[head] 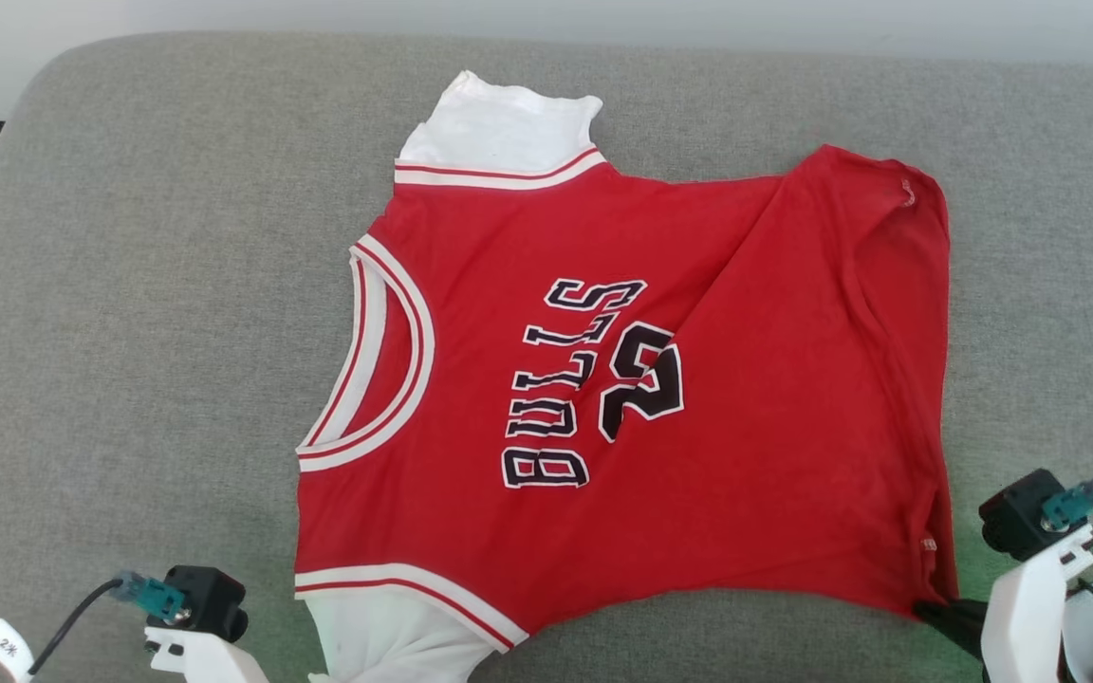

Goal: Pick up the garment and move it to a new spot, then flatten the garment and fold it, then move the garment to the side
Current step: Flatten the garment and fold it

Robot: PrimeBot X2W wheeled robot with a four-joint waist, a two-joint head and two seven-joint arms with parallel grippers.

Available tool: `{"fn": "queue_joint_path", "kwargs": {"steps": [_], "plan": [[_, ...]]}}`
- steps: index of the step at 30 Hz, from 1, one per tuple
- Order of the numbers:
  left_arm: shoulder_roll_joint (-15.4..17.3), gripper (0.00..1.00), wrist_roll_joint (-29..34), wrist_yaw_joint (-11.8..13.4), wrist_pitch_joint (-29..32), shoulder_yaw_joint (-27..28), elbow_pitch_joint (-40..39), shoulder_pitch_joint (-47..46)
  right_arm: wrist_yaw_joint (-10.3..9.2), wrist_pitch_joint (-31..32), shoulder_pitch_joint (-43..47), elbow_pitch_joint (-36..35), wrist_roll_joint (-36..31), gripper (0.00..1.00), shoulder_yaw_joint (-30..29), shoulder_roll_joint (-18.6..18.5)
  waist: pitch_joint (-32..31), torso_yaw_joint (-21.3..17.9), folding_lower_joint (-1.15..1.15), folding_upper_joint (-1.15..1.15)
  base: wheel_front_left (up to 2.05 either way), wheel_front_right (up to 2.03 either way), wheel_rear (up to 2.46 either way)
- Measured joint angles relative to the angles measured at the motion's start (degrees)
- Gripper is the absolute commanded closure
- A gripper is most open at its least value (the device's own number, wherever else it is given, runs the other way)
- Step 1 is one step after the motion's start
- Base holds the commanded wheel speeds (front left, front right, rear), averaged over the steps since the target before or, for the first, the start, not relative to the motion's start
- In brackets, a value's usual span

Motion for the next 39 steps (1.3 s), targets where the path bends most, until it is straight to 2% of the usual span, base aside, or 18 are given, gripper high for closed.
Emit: {"fn": "queue_joint_path", "kwargs": {"steps": [5, 13, 17, 20, 24, 27, 33, 39], "plan": [[2.81, 1.00, -0.05, 1.56, -0.85, 1.94, -1.66, -0.09, 0.00, -0.79, 1.96, -1.92, 0.36, 1.00, -2.79, 0.03, 0.60, -0.21, 0.00, 0.00, 0.00, 0.00, 0.00], [9.90, 1.00, 4.07, 2.42, -4.00, 8.26, -5.48, -6.60, 0.01, -0.62, 2.28, -7.47, -1.01, 1.00, -9.83, 3.61, 2.02, -0.83, 0.00, 0.00, 0.00, 0.00, 0.00], [10.95, 1.00, 6.95, 0.94, -3.68, 10.48, -5.64, -11.92, 0.01, 1.08, -0.60, -9.91, -3.63, 1.00, -13.07, 6.48, 3.06, -1.32, 0.00, 0.00, 0.00, 0.00, 0.00], [10.79, 1.00, 10.09, -1.42, -2.48, 11.11, -3.86, -16.53, 0.01, 2.34, -4.95, -10.10, -6.34, 1.00, -14.80, 8.68, 4.05, -1.77, 0.00, 0.00, 0.00, 0.00, 0.00], [7.65, 1.00, 14.05, -4.94, -0.88, 11.34, 0.56, -23.88, 0.01, 3.53, -12.05, -8.51, -9.22, 1.00, -14.74, 10.20, 5.61, -2.21, 0.00, 0.00, 0.00, 0.00, 0.00], [3.53, 1.00, 15.85, -7.40, 0.82, 10.98, 6.01, -29.55, 0.01, 3.66, -17.66, -5.63, -11.11, 1.00, -13.60, 10.22, 6.92, -2.40, 0.00, 0.00, 0.00, 0.00, 0.00], [-5.38, 1.00, 17.45, -13.41, 3.57, 8.57, 21.01, -37.86, 0.01, 2.01, -27.04, 3.63, -12.95, 1.00, -9.79, 11.36, 9.53, -2.45, 0.00, 0.00, 0.00, 0.00, 0.00], [-12.38, 1.00, 17.15, -19.25, 5.67, 6.21, 35.56, -41.92, 0.01, 0.81, -32.94, 13.85, -12.67, 1.00, -4.36, 12.46, 11.39, -3.05, 0.00, 0.00, 0.00, 0.00, 0.00]]}}
